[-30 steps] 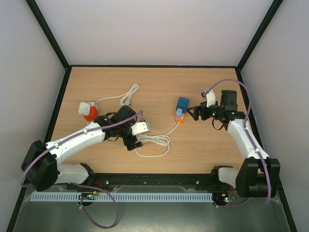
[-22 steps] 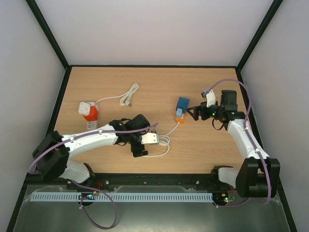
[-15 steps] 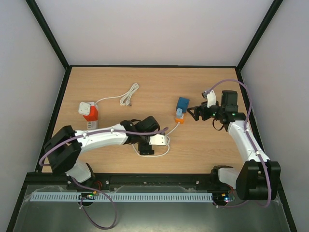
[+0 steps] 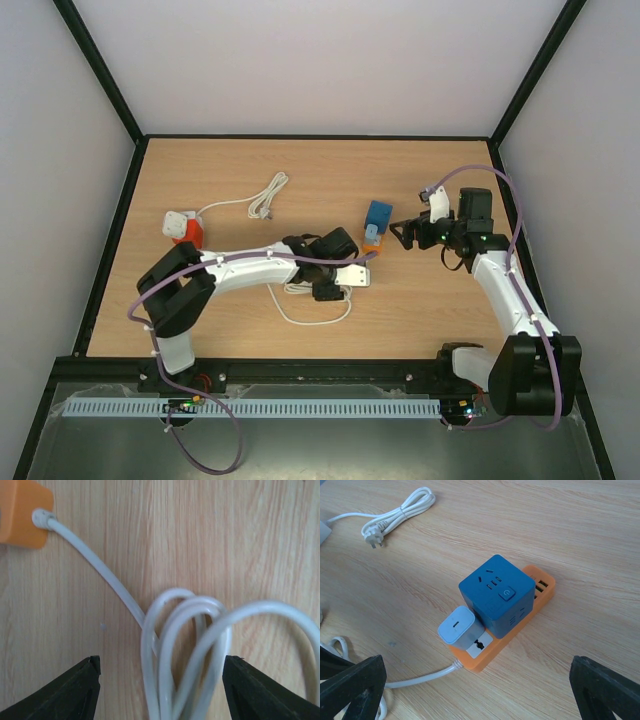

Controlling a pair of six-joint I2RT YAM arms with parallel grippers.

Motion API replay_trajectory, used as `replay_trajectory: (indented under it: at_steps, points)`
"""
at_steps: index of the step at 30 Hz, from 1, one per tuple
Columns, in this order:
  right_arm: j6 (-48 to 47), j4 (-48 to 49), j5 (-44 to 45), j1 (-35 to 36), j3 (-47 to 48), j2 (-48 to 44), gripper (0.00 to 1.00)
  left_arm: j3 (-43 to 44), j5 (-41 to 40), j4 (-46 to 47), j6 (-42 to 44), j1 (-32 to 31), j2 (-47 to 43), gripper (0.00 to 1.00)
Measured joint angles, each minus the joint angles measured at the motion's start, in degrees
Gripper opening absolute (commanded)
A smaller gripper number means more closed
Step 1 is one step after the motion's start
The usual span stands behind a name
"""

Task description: Pull the plug off the socket

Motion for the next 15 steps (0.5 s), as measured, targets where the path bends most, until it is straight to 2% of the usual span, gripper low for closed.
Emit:
replay_trajectory:
  at_steps: [5, 15]
  points:
    - [0.00, 0.02, 1.01, 0.00, -0.11, -0.57, 0.98, 4.39, 0.74, 0.09, 0.09, 0.00, 4.44, 0.56]
    - [0.28, 0.20, 1.88, 0.00, -0.11, -0.66, 0.98, 4.48, 2.51, 0.13, -0.55, -0.02, 7.06, 0.31]
